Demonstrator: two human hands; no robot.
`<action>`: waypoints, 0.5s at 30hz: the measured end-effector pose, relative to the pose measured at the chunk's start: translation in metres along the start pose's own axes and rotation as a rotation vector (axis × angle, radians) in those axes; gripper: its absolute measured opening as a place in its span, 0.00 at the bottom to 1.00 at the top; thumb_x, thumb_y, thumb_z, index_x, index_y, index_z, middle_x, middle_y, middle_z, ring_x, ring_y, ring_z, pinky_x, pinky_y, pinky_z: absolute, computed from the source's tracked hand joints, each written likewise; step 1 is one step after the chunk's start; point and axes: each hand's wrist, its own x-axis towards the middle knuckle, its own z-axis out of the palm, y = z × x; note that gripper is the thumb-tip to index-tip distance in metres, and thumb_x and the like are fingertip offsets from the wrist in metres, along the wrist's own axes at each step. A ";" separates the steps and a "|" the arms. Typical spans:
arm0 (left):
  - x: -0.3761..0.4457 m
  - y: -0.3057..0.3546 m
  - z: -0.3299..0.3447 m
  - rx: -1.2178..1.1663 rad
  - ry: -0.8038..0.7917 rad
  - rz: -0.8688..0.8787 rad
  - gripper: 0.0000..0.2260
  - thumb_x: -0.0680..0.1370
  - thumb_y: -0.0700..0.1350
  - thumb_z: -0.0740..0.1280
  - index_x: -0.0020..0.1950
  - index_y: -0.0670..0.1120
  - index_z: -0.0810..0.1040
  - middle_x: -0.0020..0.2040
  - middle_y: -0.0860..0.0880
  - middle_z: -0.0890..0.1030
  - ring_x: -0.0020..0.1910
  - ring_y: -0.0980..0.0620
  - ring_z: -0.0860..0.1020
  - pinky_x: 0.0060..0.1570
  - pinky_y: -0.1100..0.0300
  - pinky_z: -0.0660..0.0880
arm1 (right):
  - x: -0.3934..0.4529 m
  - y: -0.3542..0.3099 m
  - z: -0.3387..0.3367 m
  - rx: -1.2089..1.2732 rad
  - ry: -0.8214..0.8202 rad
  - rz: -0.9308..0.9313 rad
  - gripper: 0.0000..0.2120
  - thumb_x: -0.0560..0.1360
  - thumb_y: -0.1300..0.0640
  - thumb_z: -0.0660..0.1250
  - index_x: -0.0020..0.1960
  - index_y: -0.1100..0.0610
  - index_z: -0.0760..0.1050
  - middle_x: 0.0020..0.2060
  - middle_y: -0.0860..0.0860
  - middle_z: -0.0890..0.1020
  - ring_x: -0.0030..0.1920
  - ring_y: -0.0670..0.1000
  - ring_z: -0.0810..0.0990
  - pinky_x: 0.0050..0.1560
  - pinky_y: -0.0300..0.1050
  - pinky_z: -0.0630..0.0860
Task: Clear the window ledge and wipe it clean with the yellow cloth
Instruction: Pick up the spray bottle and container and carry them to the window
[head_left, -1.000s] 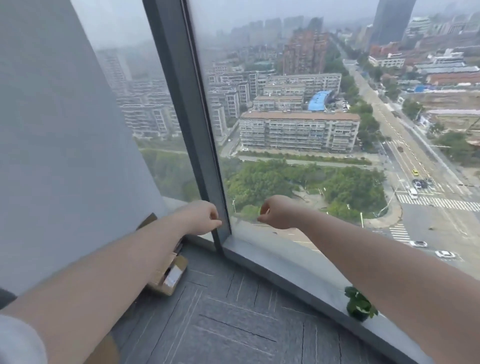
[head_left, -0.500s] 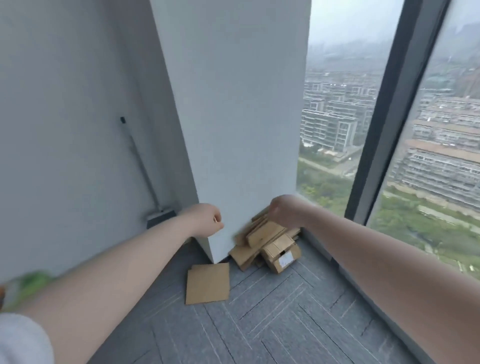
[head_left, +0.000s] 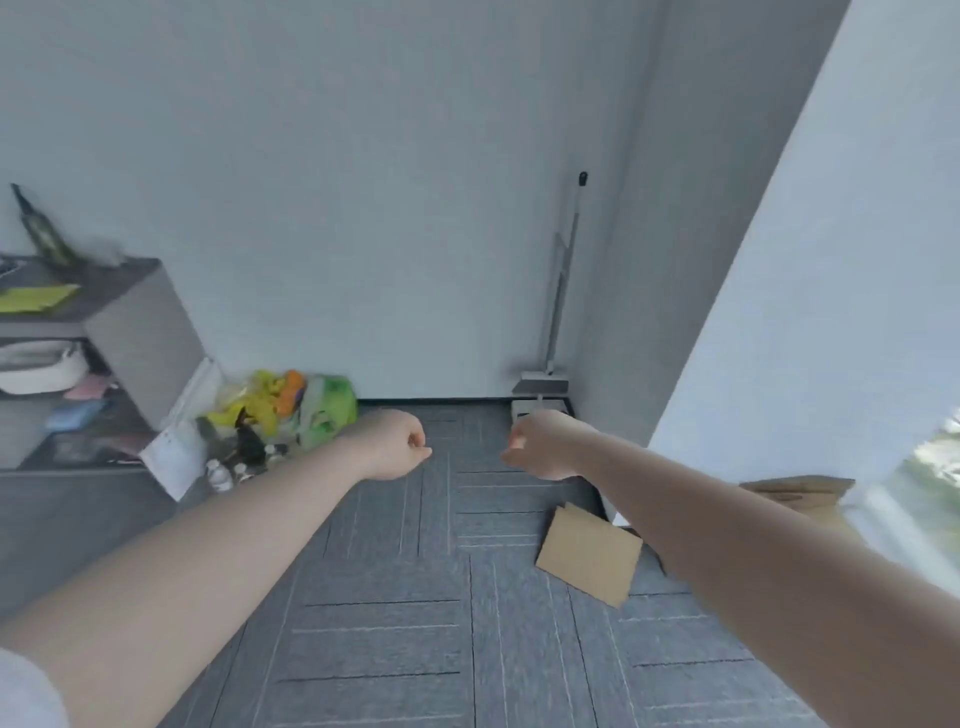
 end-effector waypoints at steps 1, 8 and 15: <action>0.001 -0.024 0.002 -0.012 -0.002 -0.035 0.14 0.79 0.55 0.61 0.58 0.50 0.79 0.57 0.53 0.80 0.56 0.51 0.77 0.55 0.55 0.75 | 0.019 -0.016 0.000 -0.017 -0.009 -0.031 0.20 0.81 0.46 0.56 0.65 0.55 0.75 0.64 0.53 0.77 0.65 0.56 0.74 0.62 0.50 0.73; 0.035 -0.189 -0.002 -0.051 -0.050 -0.245 0.09 0.79 0.54 0.60 0.42 0.51 0.69 0.43 0.50 0.72 0.41 0.50 0.71 0.43 0.59 0.68 | 0.183 -0.123 0.002 -0.125 -0.082 -0.254 0.19 0.80 0.46 0.57 0.65 0.53 0.75 0.64 0.52 0.77 0.65 0.56 0.74 0.63 0.52 0.73; 0.072 -0.324 -0.053 -0.080 -0.033 -0.508 0.16 0.80 0.55 0.60 0.55 0.44 0.78 0.56 0.48 0.80 0.56 0.47 0.77 0.56 0.53 0.75 | 0.343 -0.236 -0.036 -0.189 -0.150 -0.435 0.21 0.81 0.47 0.56 0.68 0.56 0.73 0.65 0.54 0.76 0.65 0.56 0.74 0.62 0.47 0.71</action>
